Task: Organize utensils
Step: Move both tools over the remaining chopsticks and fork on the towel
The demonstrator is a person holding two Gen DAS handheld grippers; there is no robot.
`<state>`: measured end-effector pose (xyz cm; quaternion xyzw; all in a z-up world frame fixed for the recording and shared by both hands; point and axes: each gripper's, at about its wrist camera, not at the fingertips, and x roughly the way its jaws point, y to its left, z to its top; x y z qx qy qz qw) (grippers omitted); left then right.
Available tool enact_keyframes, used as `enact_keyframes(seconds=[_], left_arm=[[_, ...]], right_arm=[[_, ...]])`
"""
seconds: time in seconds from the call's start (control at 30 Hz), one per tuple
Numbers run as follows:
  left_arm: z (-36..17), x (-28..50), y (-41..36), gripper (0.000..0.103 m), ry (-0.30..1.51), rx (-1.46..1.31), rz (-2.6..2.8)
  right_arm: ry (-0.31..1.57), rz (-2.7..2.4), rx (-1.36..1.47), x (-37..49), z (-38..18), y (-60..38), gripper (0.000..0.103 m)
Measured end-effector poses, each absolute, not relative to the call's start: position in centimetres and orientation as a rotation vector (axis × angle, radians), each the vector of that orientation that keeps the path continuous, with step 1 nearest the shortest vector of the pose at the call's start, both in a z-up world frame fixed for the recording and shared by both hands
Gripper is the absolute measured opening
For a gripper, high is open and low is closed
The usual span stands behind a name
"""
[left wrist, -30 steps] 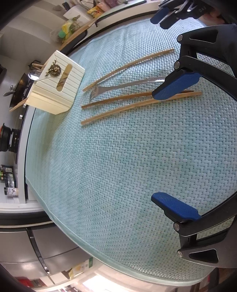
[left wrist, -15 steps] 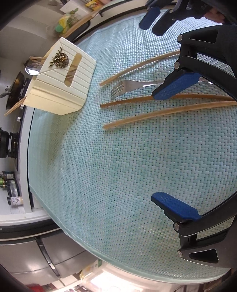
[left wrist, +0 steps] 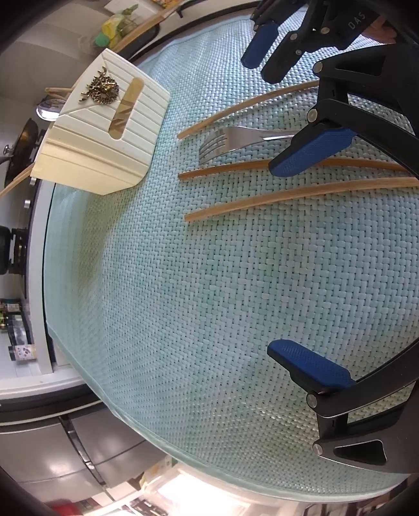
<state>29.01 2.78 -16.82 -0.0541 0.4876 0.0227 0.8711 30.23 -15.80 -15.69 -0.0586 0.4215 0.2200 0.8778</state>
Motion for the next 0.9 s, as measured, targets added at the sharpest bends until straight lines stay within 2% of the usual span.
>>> enact_keyframes(seconds=[0.83, 0.87, 0.9], left_arm=[[-18.2, 30.4, 3.4, 0.101, 1.047, -0.082, 0.058], [-18.2, 30.4, 3.4, 0.101, 1.047, -0.078, 0.056], [-18.2, 30.4, 3.5, 0.101, 1.046, -0.074, 0.055]], right_arm=[[0.935, 0.461, -0.177, 31.2, -17.7, -13.9, 0.039], [0.935, 0.456, -0.178, 31.2, -17.7, -14.0, 0.033], [0.94, 0.436, -0.194, 31.2, -17.7, -14.0, 0.015]])
